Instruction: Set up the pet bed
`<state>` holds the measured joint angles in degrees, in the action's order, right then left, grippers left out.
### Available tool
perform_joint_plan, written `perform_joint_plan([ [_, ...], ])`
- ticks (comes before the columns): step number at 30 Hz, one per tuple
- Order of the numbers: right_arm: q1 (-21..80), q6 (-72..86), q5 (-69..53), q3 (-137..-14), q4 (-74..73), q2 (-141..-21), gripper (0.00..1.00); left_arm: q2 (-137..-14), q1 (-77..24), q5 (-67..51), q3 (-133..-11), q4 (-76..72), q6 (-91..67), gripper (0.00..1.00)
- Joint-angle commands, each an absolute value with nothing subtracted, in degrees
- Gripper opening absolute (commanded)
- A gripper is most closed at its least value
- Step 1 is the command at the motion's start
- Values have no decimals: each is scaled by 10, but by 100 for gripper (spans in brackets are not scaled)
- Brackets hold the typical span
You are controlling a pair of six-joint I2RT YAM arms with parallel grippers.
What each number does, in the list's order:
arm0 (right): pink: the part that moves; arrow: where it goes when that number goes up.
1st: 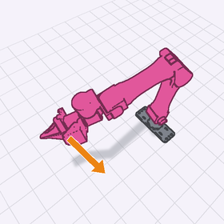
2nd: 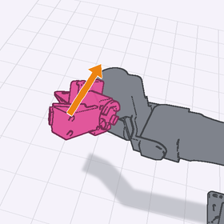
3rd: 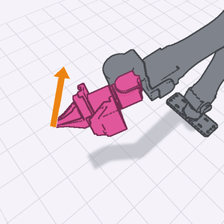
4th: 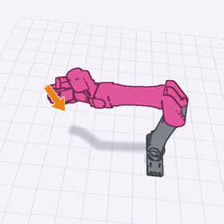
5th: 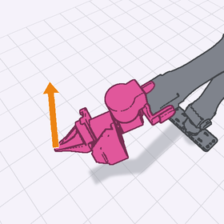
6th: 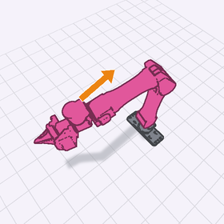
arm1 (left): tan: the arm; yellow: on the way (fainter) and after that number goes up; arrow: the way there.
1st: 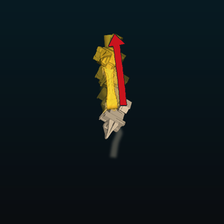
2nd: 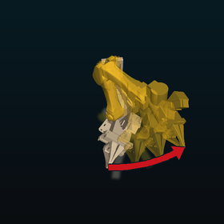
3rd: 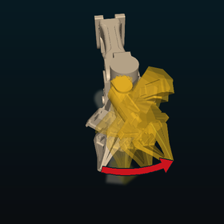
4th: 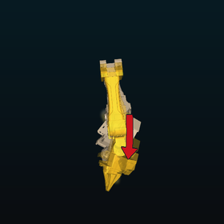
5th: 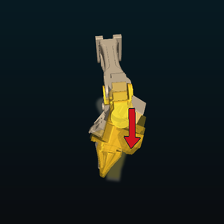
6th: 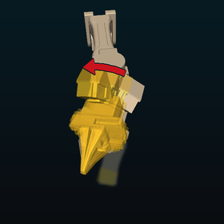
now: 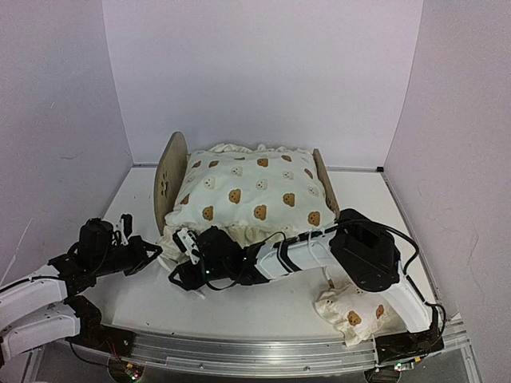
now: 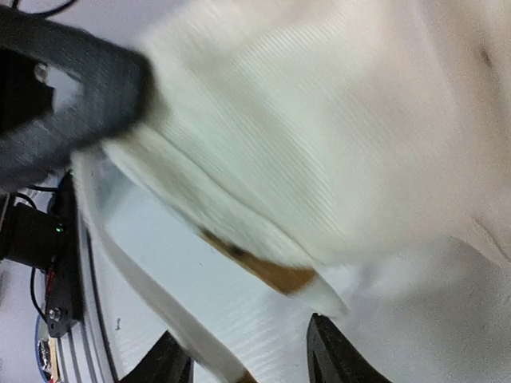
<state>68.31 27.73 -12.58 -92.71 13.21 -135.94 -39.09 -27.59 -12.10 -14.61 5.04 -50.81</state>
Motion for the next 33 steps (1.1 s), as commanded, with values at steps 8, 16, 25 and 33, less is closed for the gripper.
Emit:
perform_joint_plan([
  [8,685,265,-146,-874,224,-1309,45,-352,-277,-121,-171,80,-493,0],
  [16,691,246,-188,-877,271,-1310,47,-330,-277,-115,-168,105,-497,0],
  [25,686,264,-191,-875,301,-1312,46,-313,-277,-100,-174,136,-483,0],
  [33,687,305,-198,-895,327,-1332,44,-323,-277,-94,-170,149,-478,0],
])
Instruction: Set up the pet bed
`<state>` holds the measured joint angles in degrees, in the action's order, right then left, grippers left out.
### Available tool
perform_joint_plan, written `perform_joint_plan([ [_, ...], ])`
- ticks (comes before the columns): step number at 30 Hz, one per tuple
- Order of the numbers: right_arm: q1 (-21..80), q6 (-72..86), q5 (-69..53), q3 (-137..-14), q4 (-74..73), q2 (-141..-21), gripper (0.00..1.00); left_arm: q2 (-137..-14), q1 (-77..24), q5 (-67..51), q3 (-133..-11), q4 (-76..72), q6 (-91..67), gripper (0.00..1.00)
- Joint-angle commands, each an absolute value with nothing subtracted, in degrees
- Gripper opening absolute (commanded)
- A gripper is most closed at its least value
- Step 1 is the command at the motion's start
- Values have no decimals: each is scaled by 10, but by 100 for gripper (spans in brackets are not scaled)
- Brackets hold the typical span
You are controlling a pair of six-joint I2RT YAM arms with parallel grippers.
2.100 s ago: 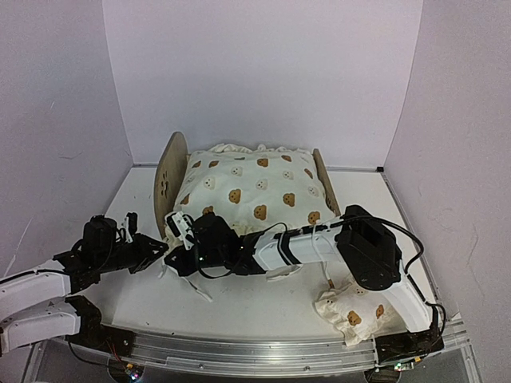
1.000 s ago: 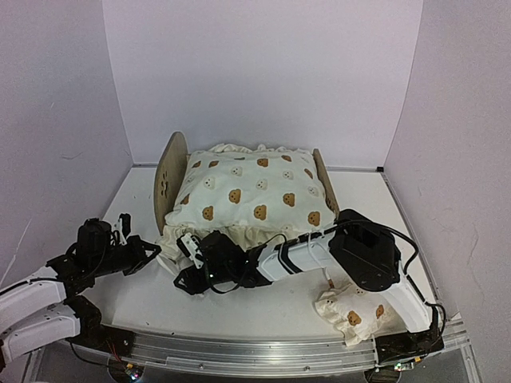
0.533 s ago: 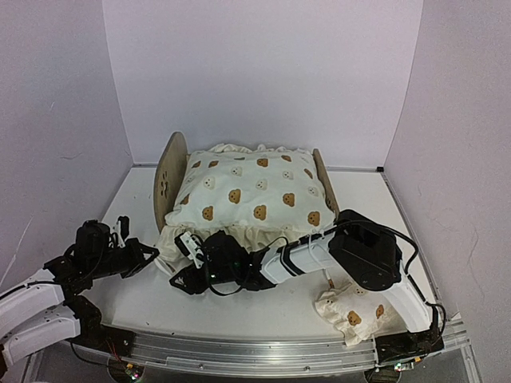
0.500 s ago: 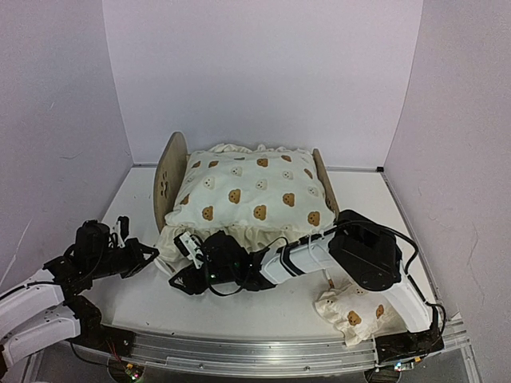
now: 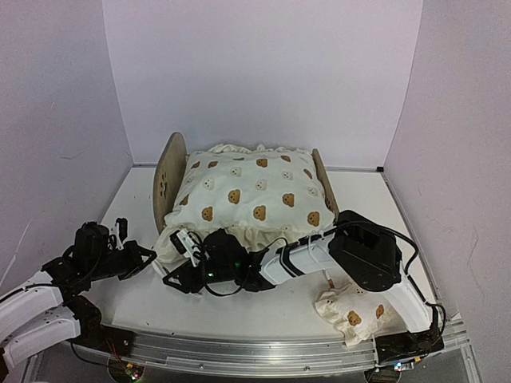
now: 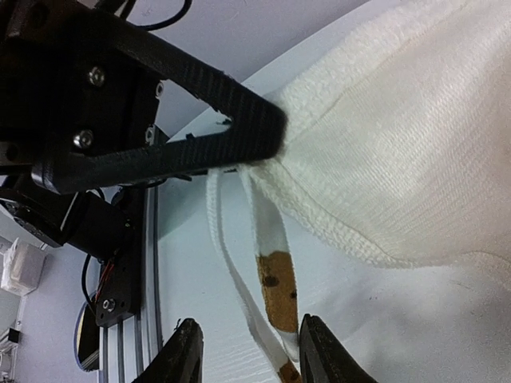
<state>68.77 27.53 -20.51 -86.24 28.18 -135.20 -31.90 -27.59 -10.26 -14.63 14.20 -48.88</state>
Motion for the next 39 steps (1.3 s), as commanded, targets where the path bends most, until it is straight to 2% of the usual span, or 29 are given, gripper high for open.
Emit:
perform_joint_plan([
  [1,686,313,-172,-896,320,-1329,46,-330,-277,-90,-169,153,-485,0],
  [7,668,351,-37,-912,264,-1317,49,-395,-277,-77,-158,160,-519,0],
  [13,665,353,110,-933,230,-1326,49,-395,-277,-57,-147,156,-516,0],
  [16,664,374,67,-946,238,-1331,52,-386,-277,-65,-143,149,-517,0],
  [20,683,410,33,-959,244,-1349,64,-373,-277,-77,-146,140,-509,0],
  [24,686,455,25,-999,253,-1387,64,-379,-277,-85,-154,134,-500,1],
  [25,686,468,19,-1011,255,-1397,62,-381,-277,-88,-156,132,-498,1],
  [27,687,496,8,-1028,258,-1412,49,-388,-277,-91,-158,130,-497,1],
  [30,687,529,4,-1014,261,-1402,16,-392,-277,-89,-158,127,-499,4],
  [32,687,533,17,-975,259,-1364,4,-393,-277,-86,-156,127,-502,12],
  [34,682,545,24,-937,259,-1321,1,-394,-277,-84,-152,125,-505,18],
  [39,644,629,-51,-922,222,-1283,1,-385,-277,-74,-143,125,-513,36],
])
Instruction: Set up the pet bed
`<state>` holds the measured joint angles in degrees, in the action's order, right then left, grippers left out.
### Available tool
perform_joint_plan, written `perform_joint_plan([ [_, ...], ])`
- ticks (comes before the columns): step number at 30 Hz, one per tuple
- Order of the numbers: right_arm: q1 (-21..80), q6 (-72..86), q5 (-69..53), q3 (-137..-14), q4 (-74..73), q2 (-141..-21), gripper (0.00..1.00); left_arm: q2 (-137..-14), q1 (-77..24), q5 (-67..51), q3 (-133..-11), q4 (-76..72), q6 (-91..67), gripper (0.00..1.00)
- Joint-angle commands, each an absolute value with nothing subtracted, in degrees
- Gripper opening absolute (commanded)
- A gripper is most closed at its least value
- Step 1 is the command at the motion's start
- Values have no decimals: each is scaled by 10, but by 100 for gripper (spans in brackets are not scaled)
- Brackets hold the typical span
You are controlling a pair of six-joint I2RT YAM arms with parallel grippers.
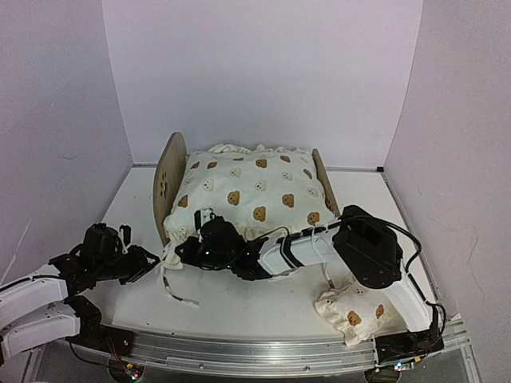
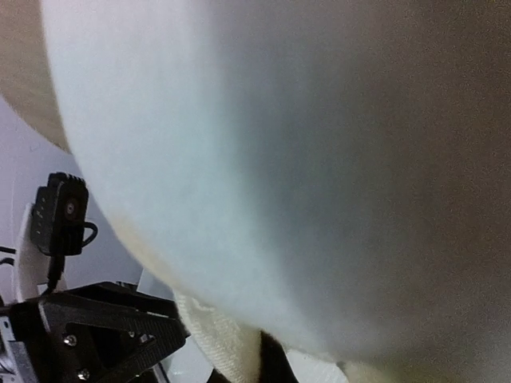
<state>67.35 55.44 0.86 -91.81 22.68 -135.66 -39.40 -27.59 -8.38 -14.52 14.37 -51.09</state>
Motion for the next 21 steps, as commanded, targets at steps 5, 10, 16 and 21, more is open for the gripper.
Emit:
perform_joint_plan([
  [5,627,641,-109,-916,216,-1267,1,-387,-277,-67,-145,117,-505,41],
  [10,614,639,-129,-896,206,-1236,1,-431,-277,-90,-162,87,-468,44],
  [16,593,627,-161,-905,191,-1240,4,-522,-277,-181,-154,-47,-443,46],
  [21,592,626,-180,-923,191,-1249,5,-577,-277,-182,-156,-101,-429,47],
])
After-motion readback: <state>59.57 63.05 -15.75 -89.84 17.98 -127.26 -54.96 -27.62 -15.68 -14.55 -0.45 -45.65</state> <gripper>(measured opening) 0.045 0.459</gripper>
